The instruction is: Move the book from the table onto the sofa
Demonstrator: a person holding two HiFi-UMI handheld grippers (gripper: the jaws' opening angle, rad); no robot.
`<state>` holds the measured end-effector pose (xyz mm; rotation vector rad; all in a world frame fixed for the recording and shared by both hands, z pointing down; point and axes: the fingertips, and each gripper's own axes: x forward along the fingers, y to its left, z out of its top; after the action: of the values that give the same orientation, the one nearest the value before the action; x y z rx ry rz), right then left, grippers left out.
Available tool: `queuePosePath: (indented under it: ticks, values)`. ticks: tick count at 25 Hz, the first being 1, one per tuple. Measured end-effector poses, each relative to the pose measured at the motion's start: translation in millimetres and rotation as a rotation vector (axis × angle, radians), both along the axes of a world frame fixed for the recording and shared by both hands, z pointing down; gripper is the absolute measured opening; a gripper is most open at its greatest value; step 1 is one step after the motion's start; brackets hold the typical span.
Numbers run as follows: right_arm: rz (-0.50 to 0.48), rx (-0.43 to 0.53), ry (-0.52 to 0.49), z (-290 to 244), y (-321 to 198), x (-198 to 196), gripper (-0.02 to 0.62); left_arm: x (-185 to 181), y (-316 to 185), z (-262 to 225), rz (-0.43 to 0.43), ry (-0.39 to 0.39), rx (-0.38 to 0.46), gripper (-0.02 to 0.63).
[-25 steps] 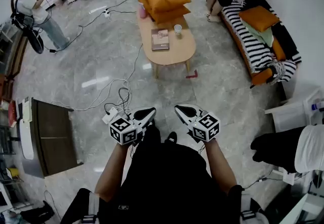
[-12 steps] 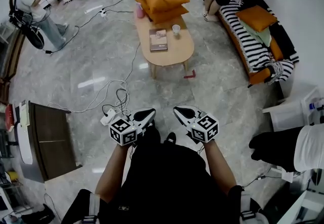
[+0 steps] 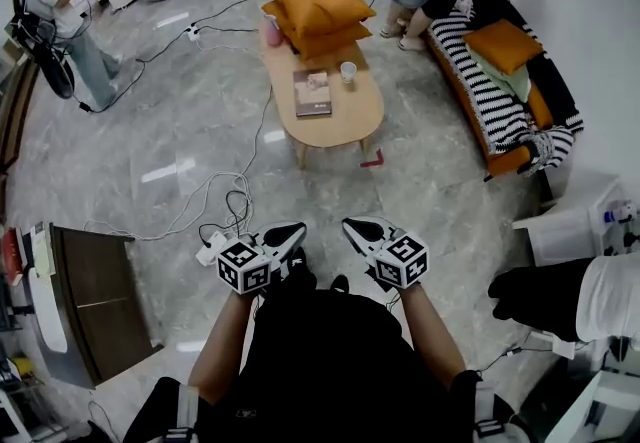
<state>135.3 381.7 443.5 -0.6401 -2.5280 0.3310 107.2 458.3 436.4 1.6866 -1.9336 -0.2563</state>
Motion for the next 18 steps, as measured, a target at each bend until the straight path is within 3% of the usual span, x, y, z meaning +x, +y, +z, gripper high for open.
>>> queuePosePath:
  ticks: [8,18]
  values:
    - [0.032,0.009,0.019,3.7,11.7,-57.7,0.011,-69.0,20.4,1.8,0.030,0.019,0.017,0.011]
    - [0.149,-0.068,0.051,8.4,-20.1,-87.7,0.018,-117.1,43.8,16.0,0.011,0.058,-0.018,0.011]
